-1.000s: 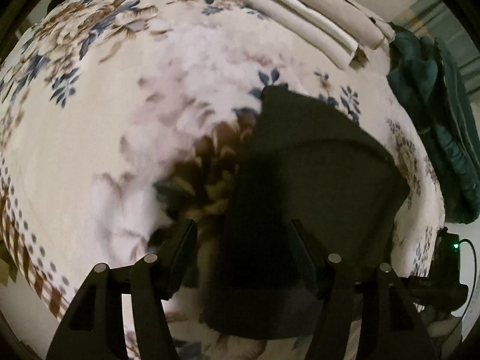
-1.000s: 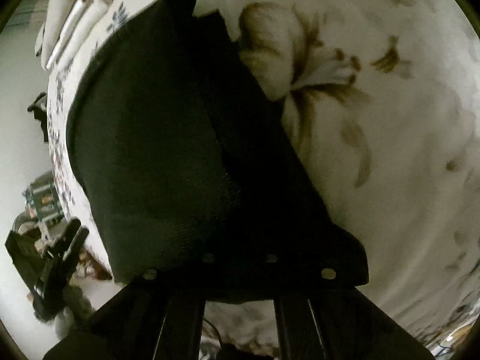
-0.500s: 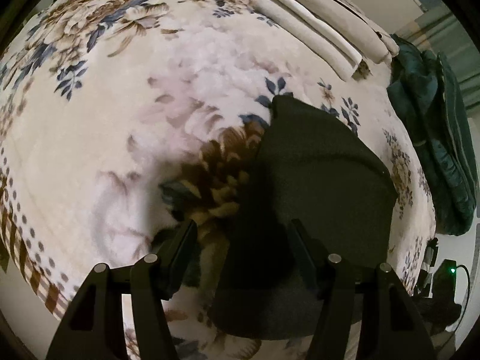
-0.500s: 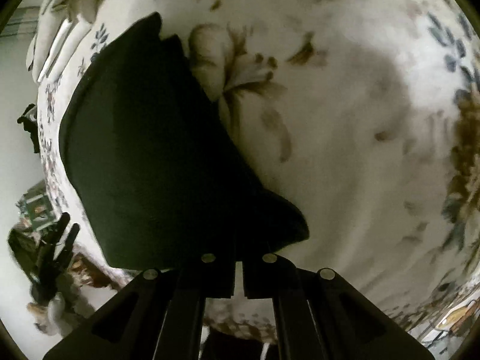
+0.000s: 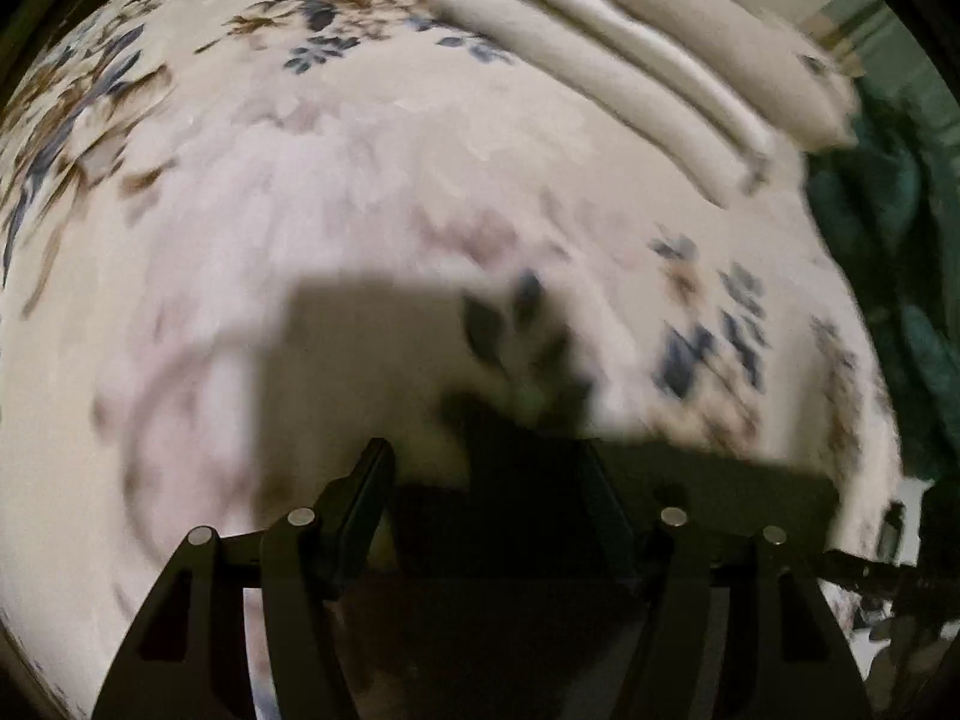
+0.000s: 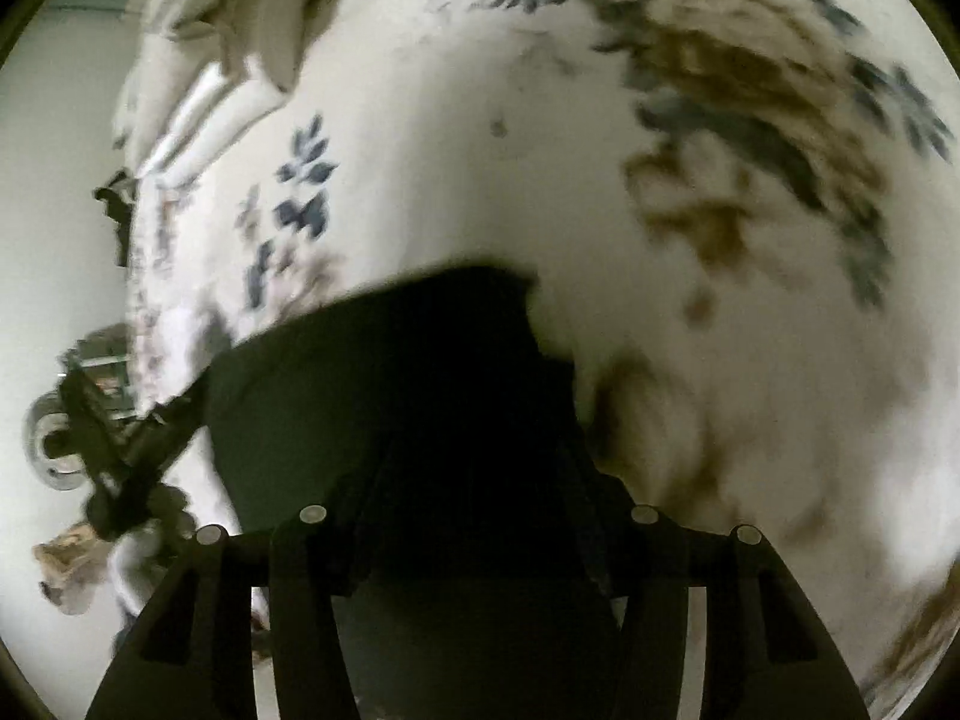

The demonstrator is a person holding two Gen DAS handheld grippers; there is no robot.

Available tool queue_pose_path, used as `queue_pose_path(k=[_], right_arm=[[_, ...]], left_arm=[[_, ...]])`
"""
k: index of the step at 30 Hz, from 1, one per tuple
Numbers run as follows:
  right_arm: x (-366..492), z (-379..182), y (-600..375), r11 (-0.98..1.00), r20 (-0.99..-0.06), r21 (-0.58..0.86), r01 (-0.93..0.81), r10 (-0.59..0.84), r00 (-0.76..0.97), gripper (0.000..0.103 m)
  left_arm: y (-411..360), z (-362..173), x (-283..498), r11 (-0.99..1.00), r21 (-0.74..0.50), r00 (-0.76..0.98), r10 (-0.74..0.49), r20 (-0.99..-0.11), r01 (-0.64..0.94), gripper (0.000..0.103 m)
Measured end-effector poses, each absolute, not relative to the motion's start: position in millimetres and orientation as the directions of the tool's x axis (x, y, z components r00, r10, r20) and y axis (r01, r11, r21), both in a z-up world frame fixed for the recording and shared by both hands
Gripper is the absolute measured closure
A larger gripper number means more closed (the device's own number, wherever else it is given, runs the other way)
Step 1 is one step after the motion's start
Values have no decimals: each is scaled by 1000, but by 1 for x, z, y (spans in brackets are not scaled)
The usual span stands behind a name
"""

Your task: Fold small clothes

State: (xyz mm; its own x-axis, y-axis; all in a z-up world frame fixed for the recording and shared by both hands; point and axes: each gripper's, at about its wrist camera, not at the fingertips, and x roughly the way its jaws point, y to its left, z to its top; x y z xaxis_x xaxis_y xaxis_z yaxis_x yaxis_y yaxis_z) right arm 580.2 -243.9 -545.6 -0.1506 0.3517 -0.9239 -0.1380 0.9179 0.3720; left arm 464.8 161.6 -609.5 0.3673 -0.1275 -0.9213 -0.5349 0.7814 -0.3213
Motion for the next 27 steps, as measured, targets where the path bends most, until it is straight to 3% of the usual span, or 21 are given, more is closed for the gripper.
queue_pose_path(k=[6, 10, 13, 15, 19, 22, 27], right_arm=[[615, -564, -229, 938, -942, 332, -100, 324, -88, 47], [616, -555, -261, 871, -865, 491, -12, 487, -119, 42], [600, -564, -293, 794, -773, 607, 17, 596, -218, 12], [582, -587, -308, 772, -721, 634, 51, 614, -322, 11], [553, -621, -314, 688, -598, 718, 110, 690, -408, 8], [549, -624, -296, 625, -533, 773, 109, 734, -421, 6], [538, -633, -254, 603, -507, 795, 67, 721, -473, 6]], left_arm=[[171, -597, 467, 774, -346, 393, -138, -909, -529, 43], [182, -580, 428, 705, -488, 484, -232, -844, -514, 43], [183, -591, 391, 580, -659, 540, -398, -742, -479, 38], [176, -607, 375, 516, -716, 539, -474, -696, -470, 27], [158, -643, 357, 462, -739, 504, -542, -673, -491, 26], [147, -641, 364, 468, -761, 527, -549, -649, -450, 16], [116, -642, 397, 527, -759, 518, -559, -648, -382, 12]])
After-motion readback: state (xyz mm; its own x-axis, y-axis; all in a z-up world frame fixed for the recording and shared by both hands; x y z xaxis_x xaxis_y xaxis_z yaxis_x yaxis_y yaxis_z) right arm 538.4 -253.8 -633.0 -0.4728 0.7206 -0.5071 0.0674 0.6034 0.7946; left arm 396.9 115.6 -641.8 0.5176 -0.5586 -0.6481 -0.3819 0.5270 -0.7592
